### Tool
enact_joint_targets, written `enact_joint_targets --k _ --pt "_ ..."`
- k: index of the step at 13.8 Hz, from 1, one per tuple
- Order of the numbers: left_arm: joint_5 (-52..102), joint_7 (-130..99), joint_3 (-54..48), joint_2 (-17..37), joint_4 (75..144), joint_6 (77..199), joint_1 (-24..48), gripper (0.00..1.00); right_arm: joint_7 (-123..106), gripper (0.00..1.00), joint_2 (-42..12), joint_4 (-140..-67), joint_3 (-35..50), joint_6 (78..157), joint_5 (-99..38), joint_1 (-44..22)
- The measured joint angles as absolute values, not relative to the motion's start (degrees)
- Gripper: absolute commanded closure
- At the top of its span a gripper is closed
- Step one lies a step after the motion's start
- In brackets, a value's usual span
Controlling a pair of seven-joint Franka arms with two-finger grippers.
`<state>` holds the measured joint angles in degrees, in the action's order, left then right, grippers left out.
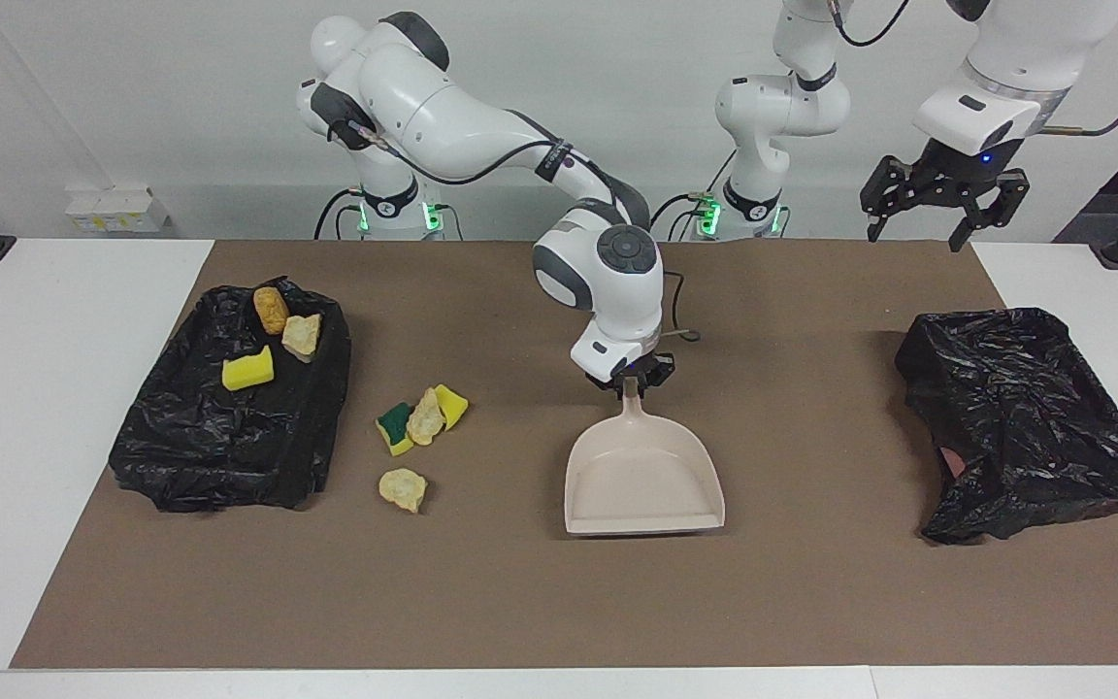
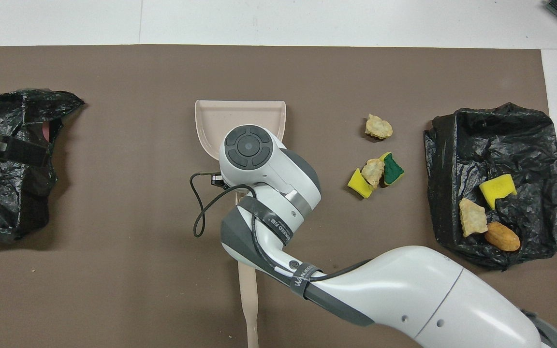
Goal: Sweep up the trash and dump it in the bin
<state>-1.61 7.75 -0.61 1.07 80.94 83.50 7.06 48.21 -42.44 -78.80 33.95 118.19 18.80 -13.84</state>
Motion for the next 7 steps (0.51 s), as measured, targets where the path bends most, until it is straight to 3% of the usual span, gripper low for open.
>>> enact_joint_targets --k 3,7 --pt "-1.6 7.4 -0.5 1.0 81.0 83.5 6.2 0.0 48.1 0.0 -39.7 -79.0 35.0 115.5 19.0 -13.6" --pt "-1.6 6.7 -0.5 0.9 81.3 83.5 5.5 0.0 48.1 0.0 -32.5 -80.1 35.7 106.0 13.6 -11.8"
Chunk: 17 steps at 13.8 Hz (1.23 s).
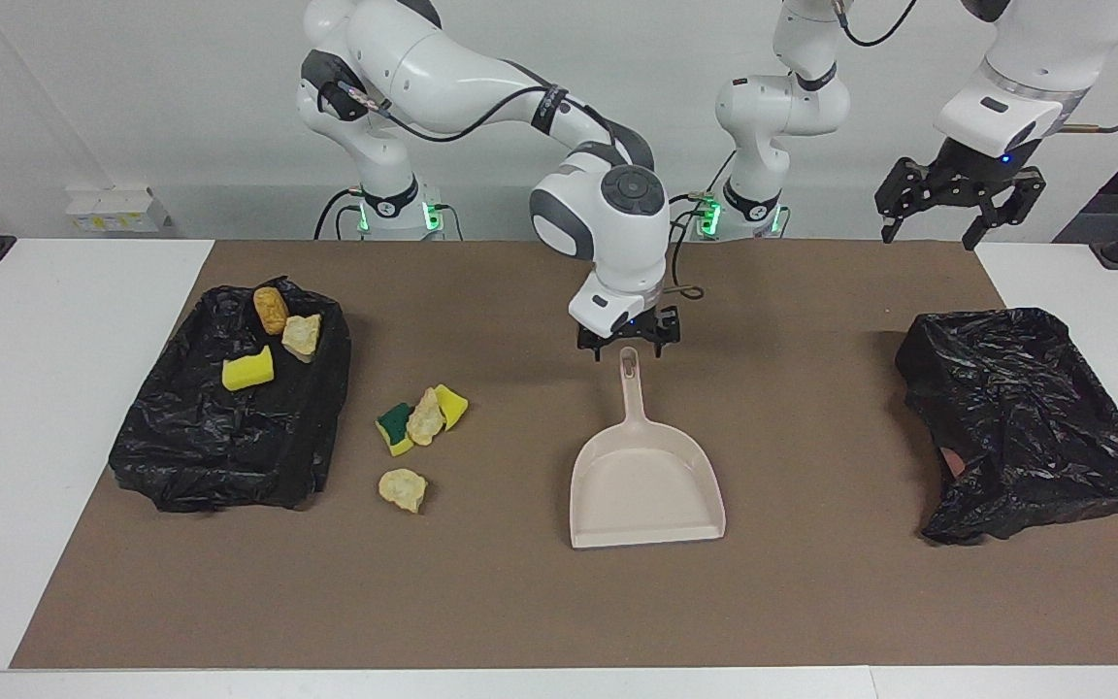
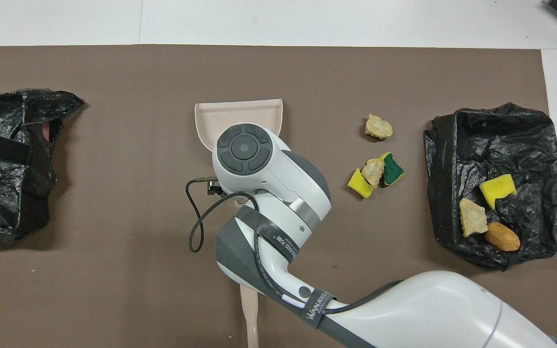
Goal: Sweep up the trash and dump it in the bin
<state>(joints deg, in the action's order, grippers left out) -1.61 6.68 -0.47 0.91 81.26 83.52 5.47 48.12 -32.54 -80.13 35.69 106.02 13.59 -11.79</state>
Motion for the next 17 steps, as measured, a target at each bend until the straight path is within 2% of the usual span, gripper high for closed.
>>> enact_joint_targets --k 2,5,7,10,12,14,17 --pt "-1.3 6.6 -0.5 0.9 81.4 83.8 5.5 0.0 48.1 0.0 -28.9 -80.8 35.9 100.5 9.1 -10.6" --pt "-0.2 6.4 -0.7 1.0 82.5 86.8 5.5 0.0 48.1 0.0 -21.7 -87.8 36.5 99.1 4.3 -10.4" --pt "0.4 5.2 -1.8 1.5 84.2 89.4 5.5 0.0 45.8 0.0 -17.0 -95.6 37.1 102.8 0.9 -10.6" --pt "0.6 -2.0 -7.9 2.9 89.7 98.1 5.6 0.0 40.0 0.0 -8.2 -110.9 37.7 113.5 -6.7 -11.0" --pt "0.6 -5.0 -11.3 4.0 92.7 101.9 5.7 0.0 38.9 0.0 -3.7 -118.0 39.8 116.5 -9.6 -11.2" --pt "0.2 -7.9 -14.2 5.4 94.9 104.9 5.6 0.0 39.0 0.0 -1.6 -122.2 42.6 117.8 -10.3 -11.5" --pt "-4.1 -14.6 -20.1 8.9 97.5 110.1 5.7 0.0 40.5 0.0 -1.1 -127.9 46.1 123.3 -10.9 -11.7"
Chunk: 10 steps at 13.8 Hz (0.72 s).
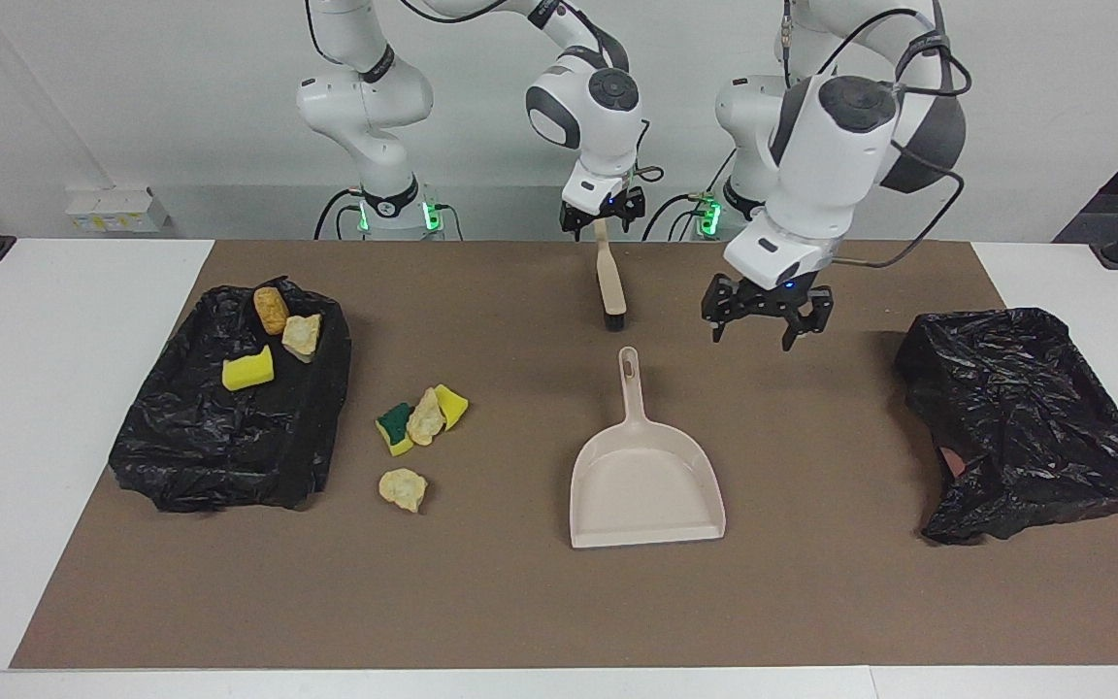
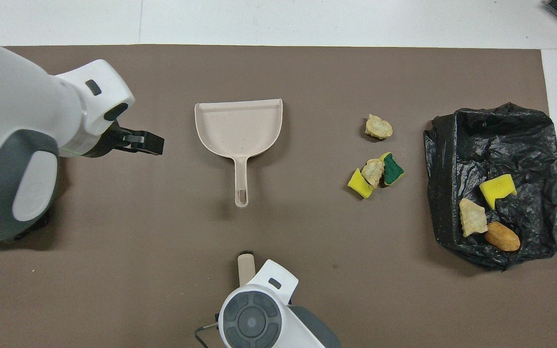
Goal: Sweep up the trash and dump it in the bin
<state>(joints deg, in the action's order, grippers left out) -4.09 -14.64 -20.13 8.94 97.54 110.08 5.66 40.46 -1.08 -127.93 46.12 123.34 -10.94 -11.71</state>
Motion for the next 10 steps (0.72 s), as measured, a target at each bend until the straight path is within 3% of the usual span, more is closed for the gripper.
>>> enact_joint_targets --k 5,6,7,9,10 --pt "-13.0 -27.8 -28.5 16.9 99.8 117.0 5.9 0.0 43.5 0.0 -1.1 -131.4 49.0 127.2 -11.0 -11.7" --pt "-13.9 -30.1 -29.2 17.9 100.7 118.8 6.0 0.0 43.6 0.12 -1.1 -131.6 49.4 127.4 -11.1 -11.8" --pt "-14.4 -32.4 -29.6 18.8 101.5 120.5 6.1 0.0 43.6 0.31 -1.1 -131.8 49.7 127.8 -11.1 -11.9" --pt "-14.7 -35.6 -29.9 20.2 102.5 123.0 6.5 0.0 43.6 0.83 -1.1 -132.7 49.8 128.7 -11.1 -12.2" --pt "-14.7 -36.5 -30.0 20.8 102.8 123.9 6.7 0.0 43.6 1.0 -1.1 -133.0 49.8 128.8 -11.1 -12.2"
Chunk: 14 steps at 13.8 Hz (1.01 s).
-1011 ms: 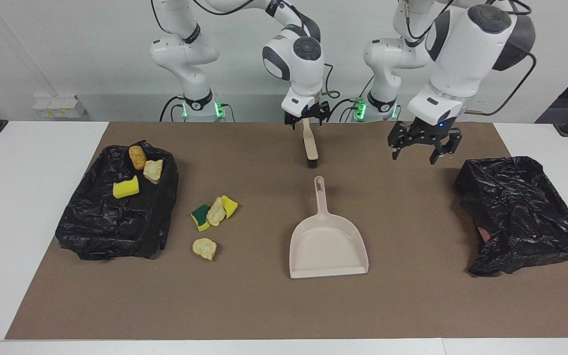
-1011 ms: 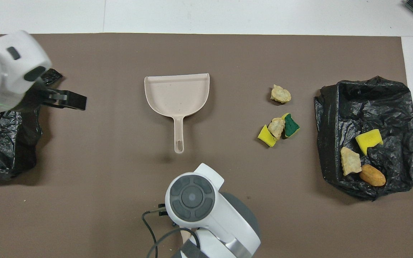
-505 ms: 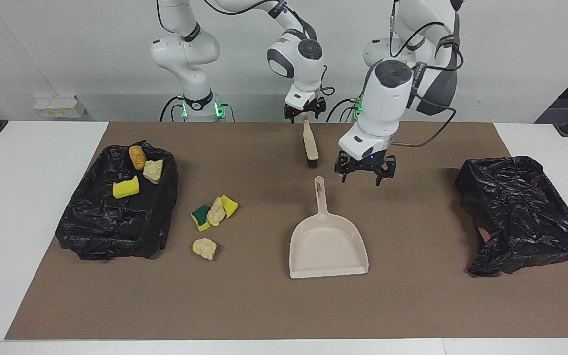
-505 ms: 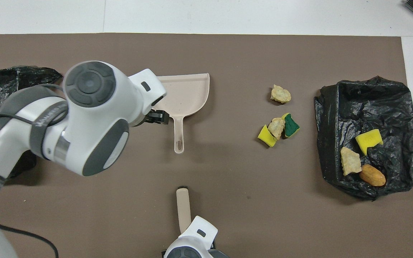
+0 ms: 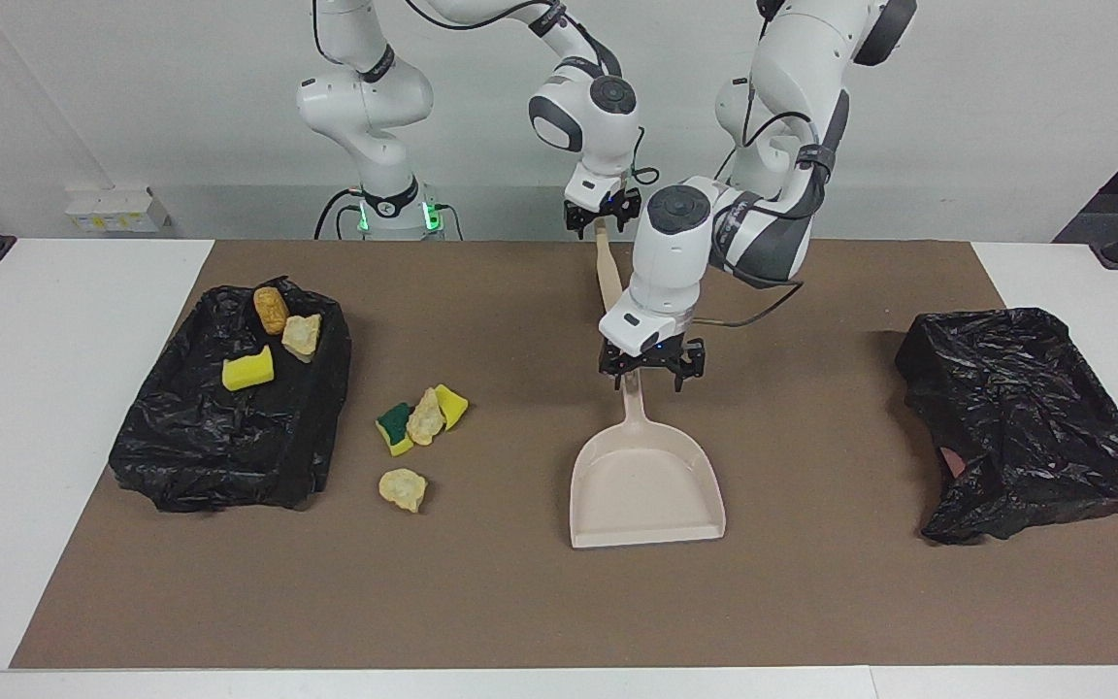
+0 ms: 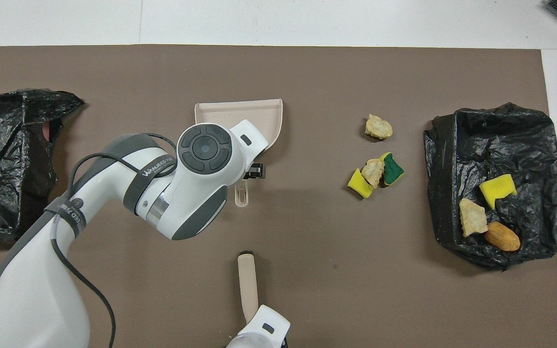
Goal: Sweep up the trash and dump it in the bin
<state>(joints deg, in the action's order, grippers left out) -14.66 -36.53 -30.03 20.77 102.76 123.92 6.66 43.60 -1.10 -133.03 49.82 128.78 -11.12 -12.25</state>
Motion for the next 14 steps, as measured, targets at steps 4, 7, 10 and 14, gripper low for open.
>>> enact_joint_targets --k 4,7,10,14 --pt "-15.1 -39.5 -30.1 23.0 103.2 126.6 7.2 0.29 43.6 1.0 -1.1 -133.2 49.8 128.8 -11.1 -12.3" --pt "-15.4 -39.9 -29.9 23.2 103.2 126.8 7.1 0.78 43.6 1.0 -1.1 -133.0 49.6 128.3 -11.1 -12.3" --pt "-15.6 -39.9 -29.7 23.2 102.7 126.8 7.0 1.0 43.6 1.0 0.3 -131.2 47.8 122.1 -11.1 -11.4" --pt "-16.6 -34.6 -29.7 22.4 101.9 124.3 6.4 1.0 41.5 1.0 8.5 -130.4 40.0 112.0 -11.1 -10.9"
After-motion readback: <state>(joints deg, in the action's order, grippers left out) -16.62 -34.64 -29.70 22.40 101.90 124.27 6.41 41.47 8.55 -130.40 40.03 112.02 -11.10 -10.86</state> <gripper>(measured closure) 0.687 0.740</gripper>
